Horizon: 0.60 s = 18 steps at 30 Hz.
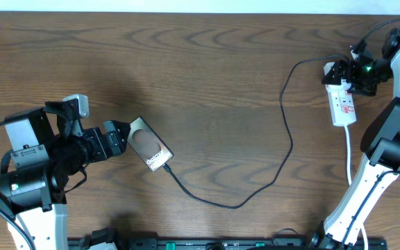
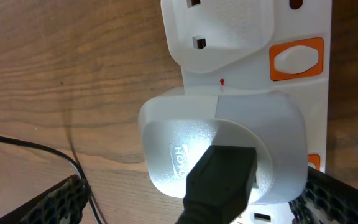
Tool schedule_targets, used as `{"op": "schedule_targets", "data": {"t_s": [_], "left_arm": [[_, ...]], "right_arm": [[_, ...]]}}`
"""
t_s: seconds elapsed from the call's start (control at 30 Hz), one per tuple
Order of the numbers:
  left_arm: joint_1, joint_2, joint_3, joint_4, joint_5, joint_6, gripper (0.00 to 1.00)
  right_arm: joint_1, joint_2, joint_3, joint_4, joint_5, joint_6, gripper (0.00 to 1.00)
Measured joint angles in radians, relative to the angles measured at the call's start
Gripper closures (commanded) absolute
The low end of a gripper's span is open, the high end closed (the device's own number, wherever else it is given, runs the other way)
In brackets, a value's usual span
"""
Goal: Plug charger to phone and switch on socket
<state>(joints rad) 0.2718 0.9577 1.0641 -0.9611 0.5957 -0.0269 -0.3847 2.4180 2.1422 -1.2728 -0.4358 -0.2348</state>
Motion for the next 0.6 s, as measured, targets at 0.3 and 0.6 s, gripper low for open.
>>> {"op": "schedule_targets", "data": {"t_s": [0.3, 0.6], "left_arm": [[0.0, 0.0, 0.0, 0.0, 0.0, 0.0, 0.02], [0.0, 0.0, 0.0, 0.0, 0.0, 0.0, 0.02]], "right_arm": [[0.004, -0.001, -0.02, 0.032, 0.019, 0.001, 0.01], [0.004, -0.006, -0.03, 0.033, 0.026, 0.008, 0.01]]}}
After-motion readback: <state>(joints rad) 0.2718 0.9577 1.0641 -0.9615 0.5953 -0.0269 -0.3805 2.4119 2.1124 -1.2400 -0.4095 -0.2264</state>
